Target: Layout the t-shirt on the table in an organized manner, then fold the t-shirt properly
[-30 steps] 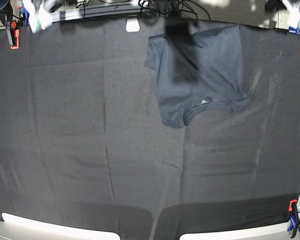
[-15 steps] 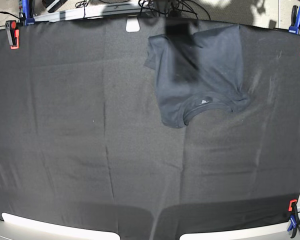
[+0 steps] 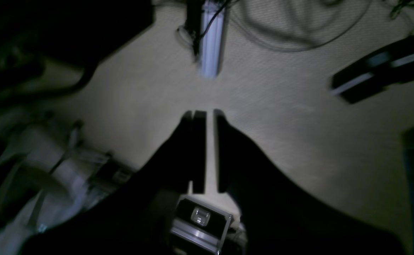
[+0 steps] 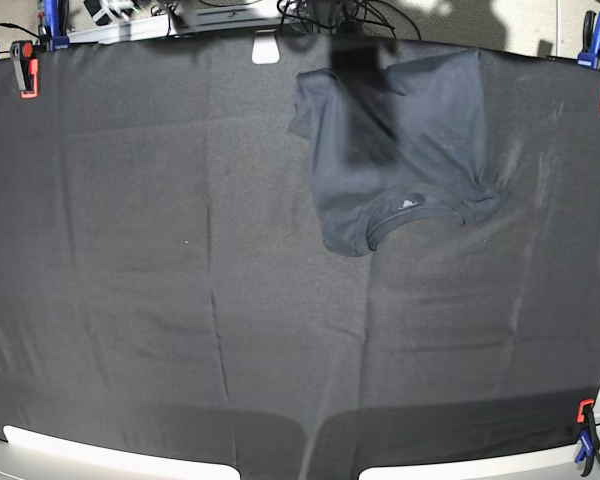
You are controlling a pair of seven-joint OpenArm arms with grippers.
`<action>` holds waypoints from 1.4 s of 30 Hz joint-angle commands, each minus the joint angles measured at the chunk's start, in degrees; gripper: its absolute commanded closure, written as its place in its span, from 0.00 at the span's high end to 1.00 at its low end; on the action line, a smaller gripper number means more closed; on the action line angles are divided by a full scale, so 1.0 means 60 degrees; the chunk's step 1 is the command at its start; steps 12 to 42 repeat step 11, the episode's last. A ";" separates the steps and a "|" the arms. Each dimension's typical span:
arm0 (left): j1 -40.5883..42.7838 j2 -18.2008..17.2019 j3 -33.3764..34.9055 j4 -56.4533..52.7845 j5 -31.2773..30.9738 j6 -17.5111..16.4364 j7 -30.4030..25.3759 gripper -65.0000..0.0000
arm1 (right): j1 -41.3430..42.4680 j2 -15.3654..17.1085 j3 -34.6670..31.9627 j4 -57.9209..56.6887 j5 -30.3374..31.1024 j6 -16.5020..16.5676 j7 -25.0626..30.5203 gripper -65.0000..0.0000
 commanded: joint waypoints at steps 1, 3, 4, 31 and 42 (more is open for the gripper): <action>-0.0036 -0.0007 -0.0033 -0.0080 -0.0011 0.0193 -0.0219 0.16 | 0.0051 0.0062 -0.0029 0.0011 -0.0095 -0.0193 0.0113 0.12; -0.0346 0.0142 -0.0033 -0.0346 0.0033 0.0503 -0.0372 0.16 | 0.0084 -0.0087 -0.0036 0.0011 -0.0532 -0.0623 0.0645 0.15; -0.0503 0.0189 -0.0033 -0.0474 0.0062 0.0586 -0.0397 0.16 | 0.0084 -0.0146 -0.0036 0.0011 -0.0736 -0.0699 0.0969 0.15; -0.1290 0.0273 -0.0033 -0.1129 0.0397 0.0827 -0.0827 0.16 | 0.0084 -0.0550 -0.0036 0.0011 -0.0962 -0.0823 0.1483 0.15; -0.1290 0.0273 -0.0033 -0.1129 0.0397 0.0827 -0.0827 0.16 | 0.0084 -0.0550 -0.0036 0.0011 -0.0962 -0.0823 0.1483 0.15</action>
